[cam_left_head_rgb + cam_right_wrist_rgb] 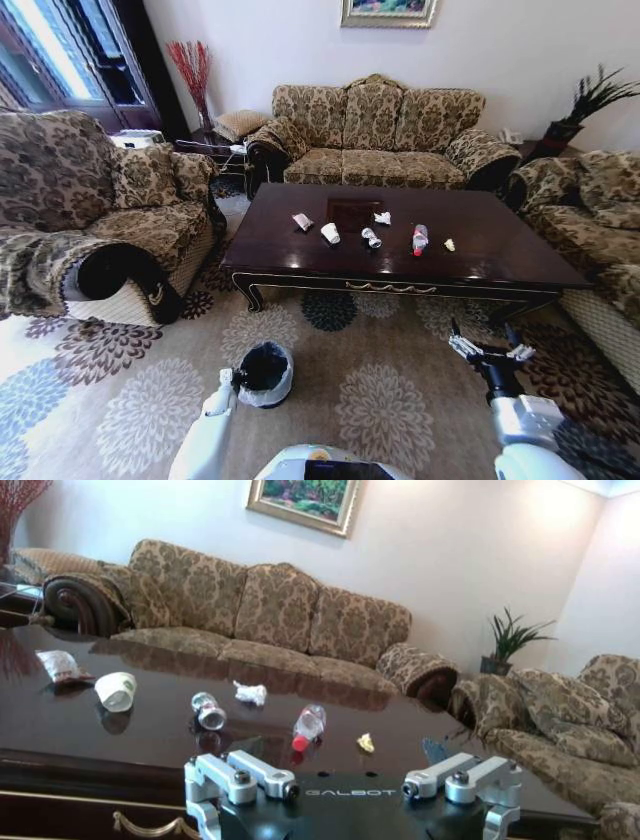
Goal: Move to the front of the table and place the trash on the table into the trash bin.
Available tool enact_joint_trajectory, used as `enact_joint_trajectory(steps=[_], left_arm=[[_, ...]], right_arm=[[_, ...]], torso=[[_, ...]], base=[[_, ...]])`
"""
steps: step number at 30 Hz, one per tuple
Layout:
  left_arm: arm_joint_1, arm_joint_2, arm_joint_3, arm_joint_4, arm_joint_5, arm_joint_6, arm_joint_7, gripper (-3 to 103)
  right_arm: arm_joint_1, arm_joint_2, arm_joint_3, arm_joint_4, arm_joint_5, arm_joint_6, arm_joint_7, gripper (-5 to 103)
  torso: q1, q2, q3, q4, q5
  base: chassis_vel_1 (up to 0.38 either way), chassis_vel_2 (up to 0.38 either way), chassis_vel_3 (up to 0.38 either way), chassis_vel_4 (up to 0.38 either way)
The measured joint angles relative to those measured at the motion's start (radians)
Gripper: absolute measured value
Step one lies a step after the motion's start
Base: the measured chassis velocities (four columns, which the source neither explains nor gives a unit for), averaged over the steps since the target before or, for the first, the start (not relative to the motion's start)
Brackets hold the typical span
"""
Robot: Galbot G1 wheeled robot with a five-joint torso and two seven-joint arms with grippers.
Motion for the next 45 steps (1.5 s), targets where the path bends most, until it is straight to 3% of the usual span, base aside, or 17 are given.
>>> enact_joint_trajectory(steps=[5,10,13,14,17,18,22,23,25,26,28,29,32,34,35,41,45], left_arm=[[0.019,-0.004,0.002,-0.026,-0.004,0.007,0.005,1],[0.095,0.021,-0.006,-0.163,-0.03,0.017,0.043,1],[0.177,0.052,-0.023,-0.337,-0.078,0.028,0.06,1],[0.177,0.052,-0.023,-0.337,-0.078,0.028,0.06,1],[0.262,0.082,-0.053,-0.53,-0.131,0.074,0.08,1],[0.262,0.082,-0.053,-0.53,-0.131,0.074,0.08,1],[0.394,0.108,-0.099,-0.807,-0.198,0.12,0.095,1],[0.394,0.108,-0.099,-0.807,-0.198,0.12,0.095,1],[0.526,0.108,-0.139,-1.066,-0.256,0.176,0.063,1],[0.526,0.108,-0.139,-1.066,-0.256,0.176,0.063,1],[0.596,0.093,-0.174,-1.259,-0.27,0.229,0.026,1],[0.596,0.093,-0.174,-1.259,-0.27,0.229,0.026,1],[0.631,0.078,-0.199,-1.47,-0.269,0.31,-0.016,1],[0.633,0.077,-0.202,-1.505,-0.269,0.323,-0.024,1],[0.632,0.078,-0.204,-1.578,-0.269,0.348,-0.05,1],[0.613,0.081,-0.191,-1.67,-0.26,0.364,-0.11,1],[0.599,0.086,-0.169,-1.673,-0.304,0.308,-0.137,1]], right_arm=[[0.002,0.0,-0.01,-0.003,-0.001,-0.006,0.006,100],[0.013,-0.022,-0.013,-0.002,0.016,-0.022,0.013,100],[0.033,-0.055,-0.007,-0.001,0.045,-0.04,0.023,100],[0.033,-0.055,-0.007,-0.001,0.045,-0.04,0.023,100],[0.042,-0.075,0.0,-0.001,0.061,-0.046,0.025,100],[0.042,-0.075,0.0,-0.001,0.061,-0.046,0.025,100],[0.045,-0.078,0.002,-0.001,0.076,-0.046,0.025,100],[0.045,-0.078,0.002,-0.001,0.076,-0.046,0.025,100],[0.044,-0.067,0.003,-0.008,0.082,-0.045,0.018,100],[0.044,-0.067,0.003,-0.008,0.082,-0.045,0.018,100],[0.045,-0.066,0.004,-0.011,0.085,-0.039,0.003,100],[0.045,-0.066,0.004,-0.011,0.085,-0.039,0.003,100],[0.052,-0.071,0.006,-0.002,0.091,-0.028,-0.02,100],[0.053,-0.072,0.006,0.002,0.092,-0.027,-0.022,100],[0.056,-0.072,0.008,0.012,0.097,-0.026,-0.025,100],[0.057,-0.074,0.023,0.049,0.131,-0.028,-0.024,100],[0.054,-0.074,0.046,0.064,0.153,-0.033,-0.049,100]], torso=[[0.0,0.0,0.0,-0.0007,-0.0018],[0.0,0.0,0.0,0.0002,-0.0005],[0.0,0.0,0.0,0.0,-0.0006],[0.0,0.0,0.0,0.0,-0.0006],[0.0,0.0,0.0,0.0001,-0.0005],[0.0,0.0,0.0,0.0001,-0.0005],[0.0,0.0,0.0,-0.0003,-0.0002],[0.0,0.0,0.0,-0.0003,-0.0002],[0.0,0.0,0.0,0.0001,-0.0004],[0.0,0.0,0.0,0.0001,-0.0004],[0.0,0.0,0.0,0.0001,-0.0003],[0.0,0.0,0.0,0.0001,-0.0003],[0.0,0.0,0.0,-0.0002,-0.0001],[0.0,0.0,0.0,-0.0001,0.0],[0.0,0.0,0.0,-0.0002,0.0],[0.0,0.0,0.0,-0.0001,-0.0003],[0.0,0.0,0.0,-0.0001,-0.0004]], base=[[0.0,0.0,0.0,0.0],[0.0,0.0,0.0,0.0],[0.0,0.0,0.0,0.0],[0.0,0.0,0.0,0.0],[0.0,0.0,0.0,0.0],[0.0,0.0,0.0,0.0],[0.0,0.0,0.0,0.0],[0.0,0.0,0.0,0.0],[0.0,0.0,0.0,0.0],[0.0,0.0,0.0,0.0],[0.0,0.0,0.0,0.0],[0.0,0.0,0.0,0.0],[0.0,0.0,0.0,0.0],[0.0,0.0,0.0,0.0],[0.0,0.0,0.0,0.0],[0.0,0.0,0.0,0.0],[0.0,0.0,0.0,0.0]])
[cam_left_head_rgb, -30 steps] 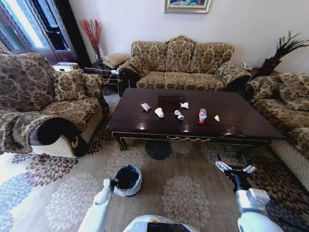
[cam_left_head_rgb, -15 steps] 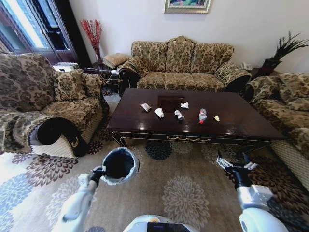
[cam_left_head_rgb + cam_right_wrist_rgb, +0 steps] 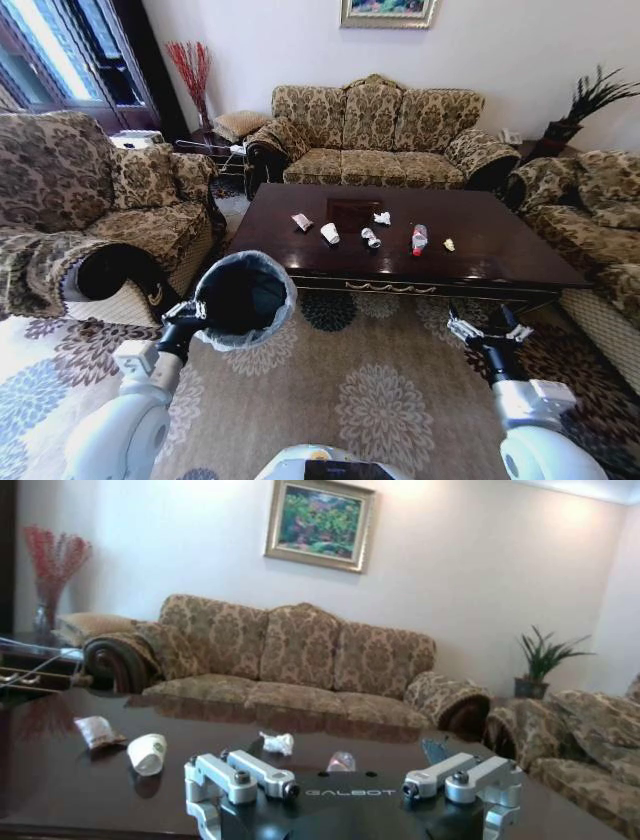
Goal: Move to the front of the table and place the trash on the table into the trash bin.
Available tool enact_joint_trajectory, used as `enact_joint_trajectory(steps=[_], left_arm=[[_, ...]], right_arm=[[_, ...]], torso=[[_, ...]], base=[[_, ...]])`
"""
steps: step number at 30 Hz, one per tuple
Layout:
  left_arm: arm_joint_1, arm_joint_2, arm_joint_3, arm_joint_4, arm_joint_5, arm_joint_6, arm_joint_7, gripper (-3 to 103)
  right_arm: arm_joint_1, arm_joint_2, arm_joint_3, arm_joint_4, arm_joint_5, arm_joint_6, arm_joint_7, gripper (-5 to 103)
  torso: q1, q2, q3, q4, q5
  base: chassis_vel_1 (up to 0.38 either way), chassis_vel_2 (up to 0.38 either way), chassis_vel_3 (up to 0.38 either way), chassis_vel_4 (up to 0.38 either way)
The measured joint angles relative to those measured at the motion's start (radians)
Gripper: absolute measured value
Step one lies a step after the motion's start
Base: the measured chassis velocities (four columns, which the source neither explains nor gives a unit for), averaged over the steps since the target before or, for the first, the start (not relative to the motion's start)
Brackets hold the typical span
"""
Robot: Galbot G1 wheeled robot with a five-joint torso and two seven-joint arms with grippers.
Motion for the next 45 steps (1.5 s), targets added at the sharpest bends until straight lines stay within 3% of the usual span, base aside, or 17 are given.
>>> enact_joint_trajectory(steps=[3,6,16,33,37,45], left_arm=[[-0.018,0.003,0.004,0.012,-0.004,-0.074,-0.019,1],[-0.015,0.002,0.003,0.023,-0.004,-0.092,-0.03,1],[-0.012,0.002,0.001,0.038,0.02,-0.1,-0.043,1],[-0.014,-0.009,0.012,0.06,0.059,-0.101,-0.031,1],[-0.009,-0.014,0.014,0.06,0.076,-0.125,-0.024,1],[-0.006,-0.017,0.015,0.061,0.081,-0.135,-0.016,1]], right_arm=[[-0.012,0.003,0.021,0.004,0.001,0.005,-0.046,100],[-0.015,0.003,0.022,0.005,0.0,0.007,-0.049,100],[-0.003,0.011,0.0,0.002,-0.015,0.001,-0.043,100],[0.006,0.008,-0.009,-0.015,-0.024,-0.007,-0.044,100],[0.014,-0.003,-0.018,-0.026,-0.031,-0.023,-0.045,100],[0.017,-0.007,-0.022,-0.03,-0.03,-0.031,-0.044,100]], torso=[[0.0,0.0,0.0,-0.0003,0.0002],[0.0,0.0,0.0,-0.0002,0.0001],[0.0,0.0,0.0,0.0,0.0001],[0.0,0.0,0.0,-0.0002,-0.0003],[0.001,0.0,0.0,0.0006,0.0004],[-0.001,0.0,-0.001,-0.0004,0.0002]], base=[[0.0,0.0,0.0,0.0],[0.0,0.0,0.0,0.0],[-0.081,0.084,0.091,-0.092],[-0.194,0.292,0.296,-0.206],[-0.072,0.252,0.238,-0.074],[-0.001,0.048,0.048,-0.009]])
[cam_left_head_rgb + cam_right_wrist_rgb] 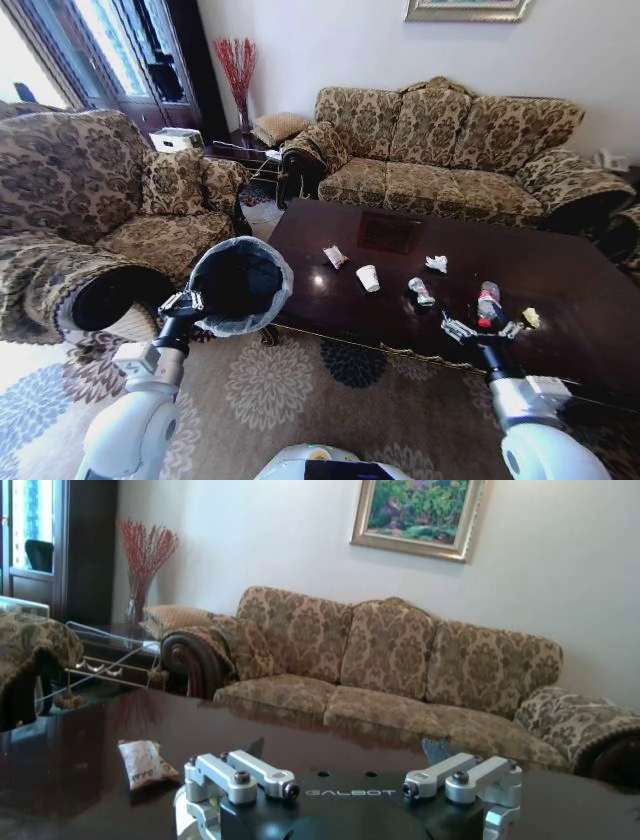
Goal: Move to the front of the table and place the trash on the table into the trash bin.
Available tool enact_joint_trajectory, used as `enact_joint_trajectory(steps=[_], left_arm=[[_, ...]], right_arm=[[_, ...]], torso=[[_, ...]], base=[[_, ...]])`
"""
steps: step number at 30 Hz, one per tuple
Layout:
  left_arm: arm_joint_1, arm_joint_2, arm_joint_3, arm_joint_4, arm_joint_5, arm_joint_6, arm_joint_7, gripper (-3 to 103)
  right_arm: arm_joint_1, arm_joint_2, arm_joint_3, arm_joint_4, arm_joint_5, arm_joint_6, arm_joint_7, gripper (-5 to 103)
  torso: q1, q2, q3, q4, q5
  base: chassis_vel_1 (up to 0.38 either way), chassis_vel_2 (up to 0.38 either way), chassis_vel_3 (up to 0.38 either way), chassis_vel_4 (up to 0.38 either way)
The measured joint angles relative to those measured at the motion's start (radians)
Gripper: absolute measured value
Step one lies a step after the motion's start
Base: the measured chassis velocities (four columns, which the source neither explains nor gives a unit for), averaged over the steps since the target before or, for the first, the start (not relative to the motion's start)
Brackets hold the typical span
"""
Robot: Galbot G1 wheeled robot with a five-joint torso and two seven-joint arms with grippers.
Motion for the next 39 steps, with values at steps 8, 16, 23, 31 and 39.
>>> enact_joint_trajectory(steps=[8,16,23,31,39], left_arm=[[0.0,0.0,0.0,0.0,0.0,0.0,0.001,1],[0.0,0.0,0.0,0.001,0.0,0.0,0.001,1],[0.0,0.0,0.0,0.001,-0.001,0.0,0.001,1],[0.0,0.0,0.0,0.001,-0.001,0.0,0.0,1],[0.0,0.0,0.0,0.001,-0.001,0.0,0.0,1]], right_arm=[[0.0,0.0,0.0,0.0,0.001,0.0,0.0,100],[0.0,0.0,0.0,0.0,0.001,0.0,0.001,100],[0.0,0.001,0.0,0.0,0.001,0.0,0.001,100],[0.0,0.001,0.0,0.0,0.002,0.0,0.001,100],[0.0,0.001,0.0,0.0,0.002,0.0,0.001,100]], torso=[[0.001,0.0,0.001,0.0004,-0.0001],[0.001,0.0,0.0,0.0003,-0.0001],[0.001,0.0,0.001,0.0003,0.0],[0.001,0.0,0.001,0.0004,-0.0001],[0.001,0.0,0.001,0.0004,-0.0001]], base=[[0.0,0.0,0.0,0.0],[0.0,0.0,0.0,0.0],[0.0,0.0,0.0,0.0],[0.0,0.0,0.0,0.0],[0.0,0.0,0.0,0.0]])
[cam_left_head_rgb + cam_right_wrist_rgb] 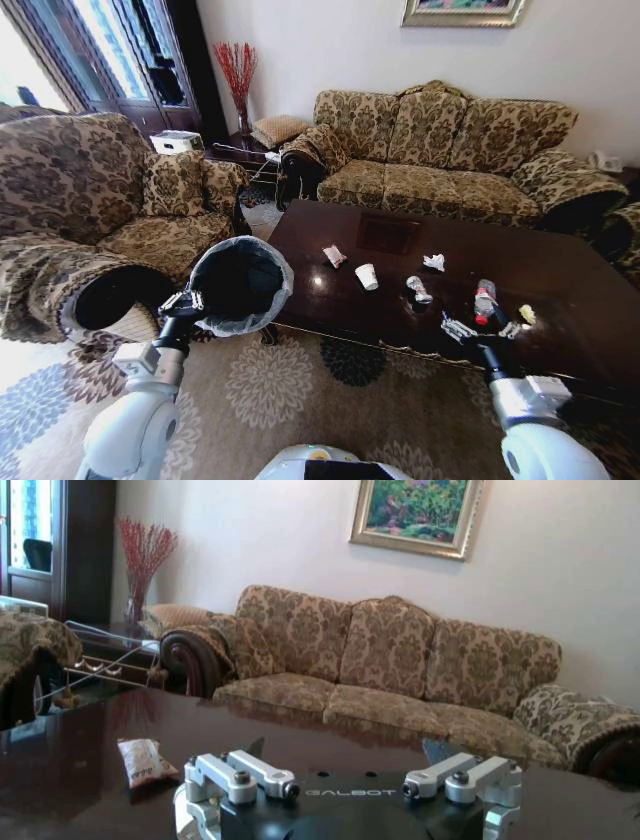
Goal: Move to the front of the table and place the trash on the table into the trash bin.
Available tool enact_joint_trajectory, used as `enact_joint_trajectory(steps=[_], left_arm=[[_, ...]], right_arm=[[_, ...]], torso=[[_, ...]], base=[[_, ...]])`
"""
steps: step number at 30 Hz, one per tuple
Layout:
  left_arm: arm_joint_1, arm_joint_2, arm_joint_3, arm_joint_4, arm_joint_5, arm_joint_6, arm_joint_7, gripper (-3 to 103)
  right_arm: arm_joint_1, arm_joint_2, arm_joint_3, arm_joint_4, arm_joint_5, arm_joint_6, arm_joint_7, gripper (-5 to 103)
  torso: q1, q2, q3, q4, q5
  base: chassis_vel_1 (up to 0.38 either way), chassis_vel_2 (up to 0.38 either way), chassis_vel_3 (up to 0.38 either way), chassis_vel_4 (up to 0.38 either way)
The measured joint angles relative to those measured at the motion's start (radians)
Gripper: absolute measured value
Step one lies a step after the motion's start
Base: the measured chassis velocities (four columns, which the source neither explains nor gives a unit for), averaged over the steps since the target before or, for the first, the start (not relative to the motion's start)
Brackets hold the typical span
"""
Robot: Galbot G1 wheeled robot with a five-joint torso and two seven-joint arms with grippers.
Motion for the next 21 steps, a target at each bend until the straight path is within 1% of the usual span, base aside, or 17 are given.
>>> enact_joint_trajectory(steps=[21], left_arm=[[0.0,0.0,0.0,0.0,0.0,0.0,0.0,1]], right_arm=[[0.0,0.0,0.0,0.0,0.0,0.0,0.0,100]], torso=[[0.0,0.0,0.0,0.0,0.0]], base=[[0.0,0.0,0.0,0.0]])
